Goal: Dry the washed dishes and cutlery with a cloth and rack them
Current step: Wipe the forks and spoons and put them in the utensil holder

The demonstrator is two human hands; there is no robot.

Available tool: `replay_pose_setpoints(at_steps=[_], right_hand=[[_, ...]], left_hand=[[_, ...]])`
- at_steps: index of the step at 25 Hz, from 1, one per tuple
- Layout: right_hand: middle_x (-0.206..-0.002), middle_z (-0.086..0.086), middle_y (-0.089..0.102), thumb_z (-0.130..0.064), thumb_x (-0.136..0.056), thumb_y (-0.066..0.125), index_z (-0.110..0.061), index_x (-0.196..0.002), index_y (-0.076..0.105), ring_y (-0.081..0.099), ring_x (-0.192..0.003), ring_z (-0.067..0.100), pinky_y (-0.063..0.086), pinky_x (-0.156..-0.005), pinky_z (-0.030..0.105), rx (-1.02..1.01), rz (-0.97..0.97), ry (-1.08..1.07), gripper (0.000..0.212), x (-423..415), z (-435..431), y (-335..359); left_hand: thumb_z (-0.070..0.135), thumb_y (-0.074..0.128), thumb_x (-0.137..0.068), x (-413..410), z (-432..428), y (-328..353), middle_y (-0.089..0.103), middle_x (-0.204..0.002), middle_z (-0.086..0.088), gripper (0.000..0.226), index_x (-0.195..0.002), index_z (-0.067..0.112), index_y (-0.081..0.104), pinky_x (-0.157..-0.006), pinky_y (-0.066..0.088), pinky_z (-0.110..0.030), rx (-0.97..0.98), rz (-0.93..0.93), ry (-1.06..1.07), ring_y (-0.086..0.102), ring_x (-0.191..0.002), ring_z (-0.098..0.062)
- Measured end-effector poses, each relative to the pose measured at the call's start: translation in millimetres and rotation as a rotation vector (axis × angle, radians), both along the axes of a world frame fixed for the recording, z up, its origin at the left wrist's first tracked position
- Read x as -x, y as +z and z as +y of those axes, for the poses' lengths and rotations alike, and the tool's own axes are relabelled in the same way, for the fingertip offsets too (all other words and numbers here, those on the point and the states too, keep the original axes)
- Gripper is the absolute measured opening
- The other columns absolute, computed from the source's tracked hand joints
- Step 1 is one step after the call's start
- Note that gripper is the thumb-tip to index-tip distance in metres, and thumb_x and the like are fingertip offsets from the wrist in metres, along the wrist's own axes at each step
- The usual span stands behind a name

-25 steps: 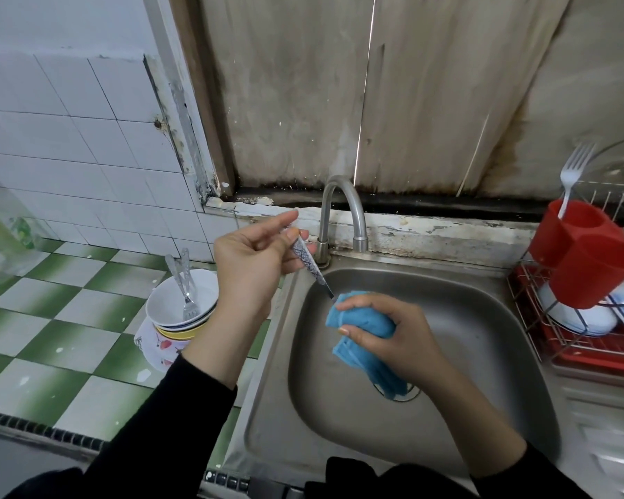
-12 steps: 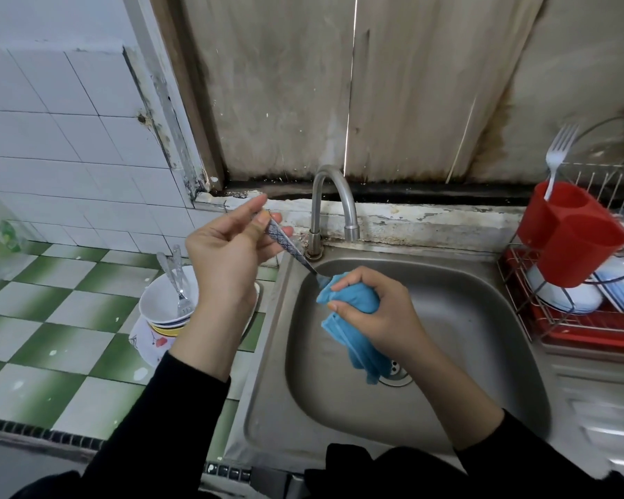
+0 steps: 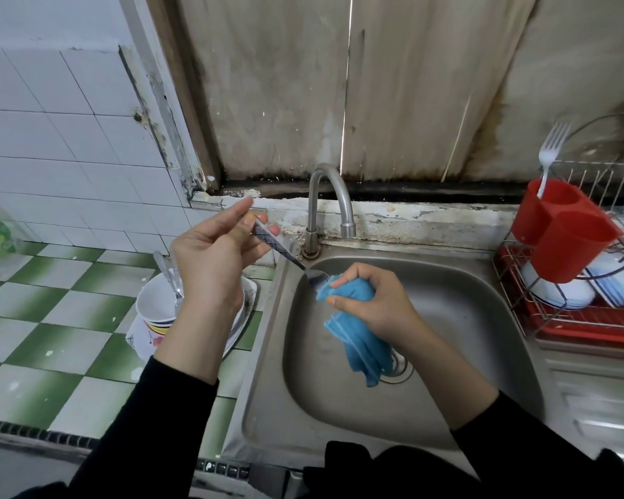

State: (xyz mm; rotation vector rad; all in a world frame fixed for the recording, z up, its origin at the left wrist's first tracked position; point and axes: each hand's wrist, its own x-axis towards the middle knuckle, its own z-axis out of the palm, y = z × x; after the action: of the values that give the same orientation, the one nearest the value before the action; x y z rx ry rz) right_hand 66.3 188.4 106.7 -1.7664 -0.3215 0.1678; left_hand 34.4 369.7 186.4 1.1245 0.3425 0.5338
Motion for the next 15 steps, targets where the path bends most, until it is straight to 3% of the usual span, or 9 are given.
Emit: replay_pose_setpoints(at_steps=[6,10,15], right_hand=[[-0.089,-0.003,0.068,-0.005,-0.077,0.077,-0.022,-0.072,0.063,0.064,-0.076,0.013,0.054,-0.063,0.025,0.092,0.024,-0.020,0.023,-3,-1,-4],[-0.088,-0.010,0.070,-0.017,-0.074,0.082,-0.024,-0.076,0.066,0.065,-0.081,0.009,0.056,-0.073,0.031,0.192,-0.102,-0.052,0.018,-2,8,1],[-0.087,-0.014,0.069,-0.036,-0.076,0.079,-0.031,-0.080,0.062,0.064,-0.080,0.007,0.054,-0.073,0.036,0.361,-0.233,-0.029,0.018,-2,18,13]], left_hand=[[-0.010,0.054,-0.091,-1,5,0,0.073,-0.068,-0.004,0.022,-0.096,0.006,0.069,-0.054,0.054,-0.019,0.004,0.001,0.009,0.072,-0.064,-0.020],[-0.009,0.054,-0.091,1,-7,-14,0.073,-0.070,-0.003,0.022,-0.105,0.000,0.068,-0.056,0.056,-0.020,-0.073,0.033,-0.062,0.073,-0.067,-0.021],[-0.006,0.056,-0.092,2,-2,-11,0.073,-0.068,0.001,0.021,-0.103,0.005,0.070,-0.055,0.054,-0.018,-0.131,0.021,-0.020,0.072,-0.067,-0.019]])
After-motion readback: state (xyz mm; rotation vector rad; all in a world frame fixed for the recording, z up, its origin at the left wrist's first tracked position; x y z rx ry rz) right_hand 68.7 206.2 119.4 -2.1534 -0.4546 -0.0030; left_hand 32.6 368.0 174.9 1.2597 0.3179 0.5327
